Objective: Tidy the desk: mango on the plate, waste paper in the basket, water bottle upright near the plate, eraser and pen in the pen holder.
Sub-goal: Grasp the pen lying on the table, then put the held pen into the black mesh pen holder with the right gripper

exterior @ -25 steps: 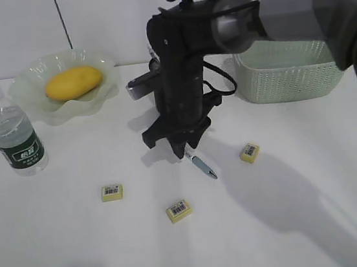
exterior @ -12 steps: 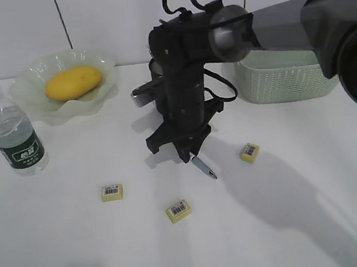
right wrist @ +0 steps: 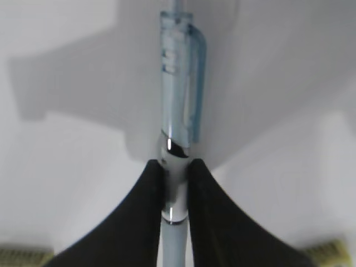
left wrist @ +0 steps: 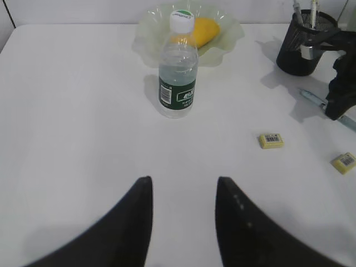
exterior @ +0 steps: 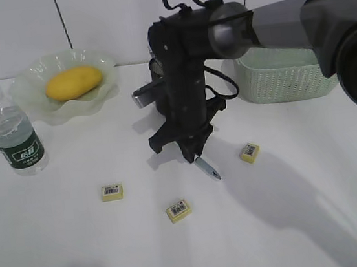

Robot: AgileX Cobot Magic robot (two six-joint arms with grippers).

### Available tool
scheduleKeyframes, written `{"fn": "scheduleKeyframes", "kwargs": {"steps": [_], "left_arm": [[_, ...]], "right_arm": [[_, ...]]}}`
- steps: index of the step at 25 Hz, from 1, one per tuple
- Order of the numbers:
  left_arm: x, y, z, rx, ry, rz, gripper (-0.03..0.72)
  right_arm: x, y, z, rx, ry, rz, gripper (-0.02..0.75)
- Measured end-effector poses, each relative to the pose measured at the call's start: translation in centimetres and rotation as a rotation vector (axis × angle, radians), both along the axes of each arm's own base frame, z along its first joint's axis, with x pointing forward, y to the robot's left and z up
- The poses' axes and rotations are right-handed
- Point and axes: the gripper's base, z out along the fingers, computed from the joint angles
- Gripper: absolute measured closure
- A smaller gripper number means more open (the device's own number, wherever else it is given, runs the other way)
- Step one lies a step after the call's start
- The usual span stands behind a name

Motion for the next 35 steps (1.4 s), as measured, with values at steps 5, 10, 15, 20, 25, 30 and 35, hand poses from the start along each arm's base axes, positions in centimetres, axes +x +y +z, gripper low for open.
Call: {"fn": "scheduleKeyframes", "kwargs": {"steps": [5, 10, 15, 20, 25, 30, 35], "left_arm": [[0.0, 0.0, 0.0, 0.000, 0.000, 0.000, 0.392], [0.0, 0.0, 0.0, 0.000, 0.000, 0.000, 0.392], [0.0, 0.0, 0.0, 0.000, 0.000, 0.000, 0.392], [0.0, 0.0, 0.0, 0.000, 0.000, 0.000, 0.392], [0.0, 0.0, 0.0, 0.000, 0.000, 0.000, 0.392], [0.0, 0.0, 0.0, 0.000, 0.000, 0.000, 0.392], [0.0, 0.0, 0.0, 0.000, 0.000, 0.000, 0.392]], "right_arm": [[0.3, 0.5, 3.2, 0.055, 0.000, 0.023, 0.619], [-0.4, 0.8, 9.3, 0.181, -0.050, 0.070, 0.619], [-0.8, 0.1, 16.0, 0.299, -0.228, 0.113, 0.619], [-0.3, -1.5, 20.9, 0.402, -0.422, 0.113, 0.619], [-0.4, -3.8, 23.3, 0.413, -0.476, 0.092, 0.619], [-0.8, -6.7, 24.6, 0.437, -0.567, 0.049, 0.619], [0.6, -6.8, 21.8, 0.521, -0.758, -0.006, 0.619]]}}
